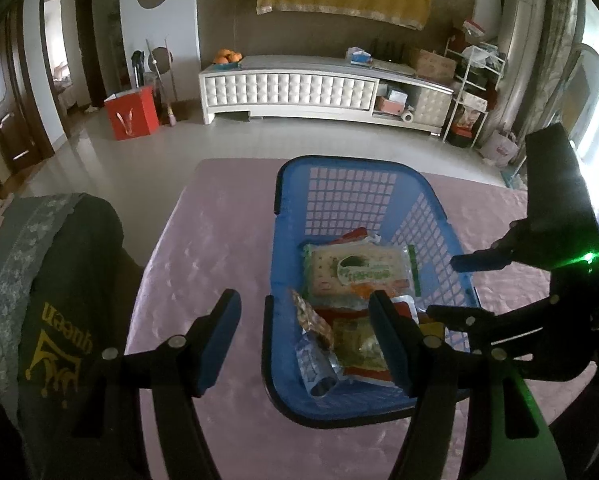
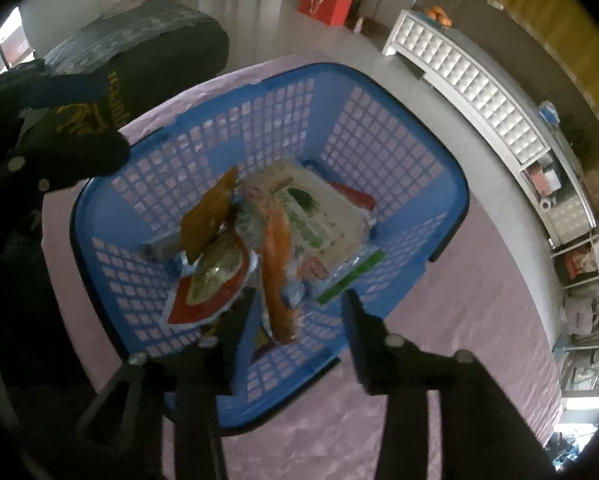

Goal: Organize snacks

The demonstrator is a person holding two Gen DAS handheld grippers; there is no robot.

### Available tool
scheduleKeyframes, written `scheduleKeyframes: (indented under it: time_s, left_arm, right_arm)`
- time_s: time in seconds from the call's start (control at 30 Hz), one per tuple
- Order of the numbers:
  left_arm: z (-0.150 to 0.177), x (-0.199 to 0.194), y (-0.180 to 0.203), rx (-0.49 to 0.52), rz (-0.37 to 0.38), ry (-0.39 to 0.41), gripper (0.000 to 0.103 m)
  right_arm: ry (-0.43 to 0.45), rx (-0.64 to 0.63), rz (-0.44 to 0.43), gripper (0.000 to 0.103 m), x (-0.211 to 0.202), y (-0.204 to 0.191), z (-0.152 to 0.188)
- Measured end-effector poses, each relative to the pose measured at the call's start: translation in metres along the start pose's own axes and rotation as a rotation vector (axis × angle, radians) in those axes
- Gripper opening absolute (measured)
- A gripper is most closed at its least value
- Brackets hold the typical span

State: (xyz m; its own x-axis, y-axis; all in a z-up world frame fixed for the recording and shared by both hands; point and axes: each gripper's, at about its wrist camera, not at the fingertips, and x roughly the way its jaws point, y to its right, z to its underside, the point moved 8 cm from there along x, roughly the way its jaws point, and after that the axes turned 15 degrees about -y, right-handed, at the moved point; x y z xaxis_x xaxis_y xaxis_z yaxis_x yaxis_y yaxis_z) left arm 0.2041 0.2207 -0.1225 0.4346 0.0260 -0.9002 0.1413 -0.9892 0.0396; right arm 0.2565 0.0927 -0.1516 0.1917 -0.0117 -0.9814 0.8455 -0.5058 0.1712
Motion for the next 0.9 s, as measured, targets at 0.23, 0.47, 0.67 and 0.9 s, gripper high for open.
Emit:
scheduleKeyframes:
  time_s: [0.23,0.47,0.67,0.9]
  left_arm:
    - [0.011,-0.025,0.018,0.032,-0.030,0.071,0.064]
    - [0.037,-0.074,0.051,0.003,0.004,0.224,0.064]
    - [0.061,-0.119,0.091,0.017,0.058,0.354,0.064]
    - [0.094,-0.157,0.138,0.062,0.032,0.448,0.089]
  right_arm:
    - [0.111,0.073,-0.002,0.063,-0.036,0.003,0.021]
    - [0.333,0.287,-0.038,0.063,-0.095,0.013,0.089]
    - [0.486,0.468,0.061,0.063,-0.142,0.020,0.167]
    - [0.639,0.580,0.159,0.083,-0.188,0.016,0.235]
